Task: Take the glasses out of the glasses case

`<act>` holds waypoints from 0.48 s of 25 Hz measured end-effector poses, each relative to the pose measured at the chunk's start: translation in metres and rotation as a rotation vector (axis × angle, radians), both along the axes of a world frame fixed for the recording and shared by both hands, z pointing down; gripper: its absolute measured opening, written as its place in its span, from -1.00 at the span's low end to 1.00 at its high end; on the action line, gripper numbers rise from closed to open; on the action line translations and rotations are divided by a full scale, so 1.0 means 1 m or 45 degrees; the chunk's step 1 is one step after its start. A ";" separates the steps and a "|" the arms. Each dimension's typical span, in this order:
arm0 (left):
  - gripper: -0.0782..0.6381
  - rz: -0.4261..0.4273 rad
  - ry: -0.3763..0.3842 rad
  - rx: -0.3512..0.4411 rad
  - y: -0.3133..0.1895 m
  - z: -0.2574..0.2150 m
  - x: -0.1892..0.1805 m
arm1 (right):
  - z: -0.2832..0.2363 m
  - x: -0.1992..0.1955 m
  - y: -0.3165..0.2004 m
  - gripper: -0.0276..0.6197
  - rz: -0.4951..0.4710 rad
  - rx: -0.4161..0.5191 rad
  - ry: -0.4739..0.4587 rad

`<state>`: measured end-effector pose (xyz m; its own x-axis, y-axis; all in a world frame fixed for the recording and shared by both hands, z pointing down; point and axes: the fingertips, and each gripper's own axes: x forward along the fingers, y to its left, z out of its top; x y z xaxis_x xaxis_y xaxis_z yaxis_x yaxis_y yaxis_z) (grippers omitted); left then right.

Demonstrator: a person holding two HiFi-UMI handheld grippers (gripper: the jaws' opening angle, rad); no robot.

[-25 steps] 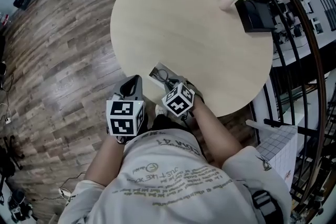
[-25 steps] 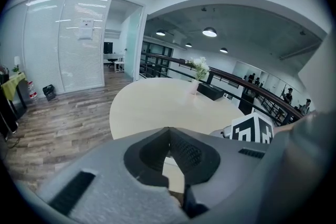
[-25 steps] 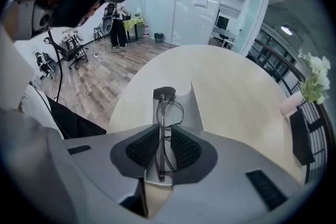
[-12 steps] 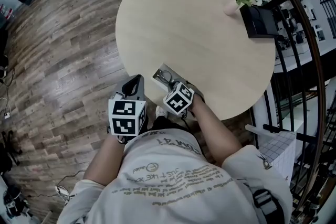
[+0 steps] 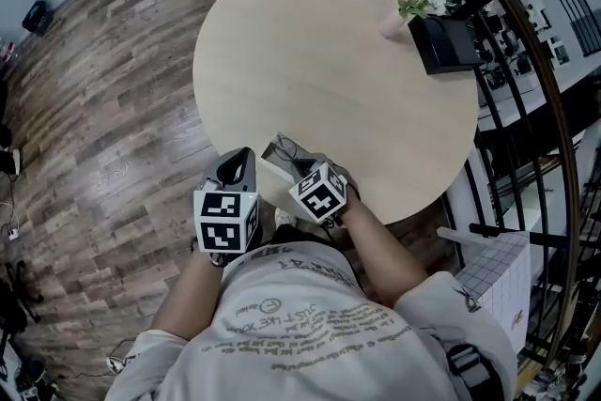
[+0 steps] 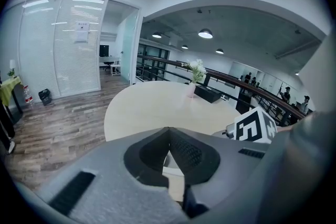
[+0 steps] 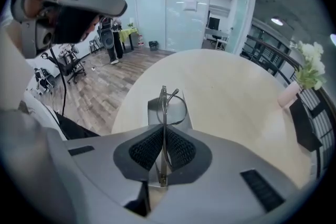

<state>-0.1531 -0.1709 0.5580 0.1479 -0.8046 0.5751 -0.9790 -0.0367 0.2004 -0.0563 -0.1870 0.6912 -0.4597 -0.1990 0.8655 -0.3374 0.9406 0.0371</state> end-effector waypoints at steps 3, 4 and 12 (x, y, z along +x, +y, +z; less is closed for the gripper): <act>-0.74 0.019 -0.004 0.019 -0.006 -0.007 0.004 | -0.026 -0.004 -0.006 -0.82 0.152 -0.049 -0.183; -0.75 0.026 -0.005 0.030 -0.009 -0.011 0.005 | -0.035 -0.005 -0.009 -0.82 0.207 -0.063 -0.246; -0.75 0.085 -0.002 0.133 -0.034 -0.047 0.016 | -0.119 -0.004 -0.037 -0.83 0.401 0.133 -0.568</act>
<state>-0.1368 -0.2047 0.5111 0.2022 -0.8485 0.4891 -0.9740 -0.1222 0.1906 -0.0602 -0.2236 0.5724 -0.6816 -0.4602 0.5689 -0.6058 0.7909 -0.0861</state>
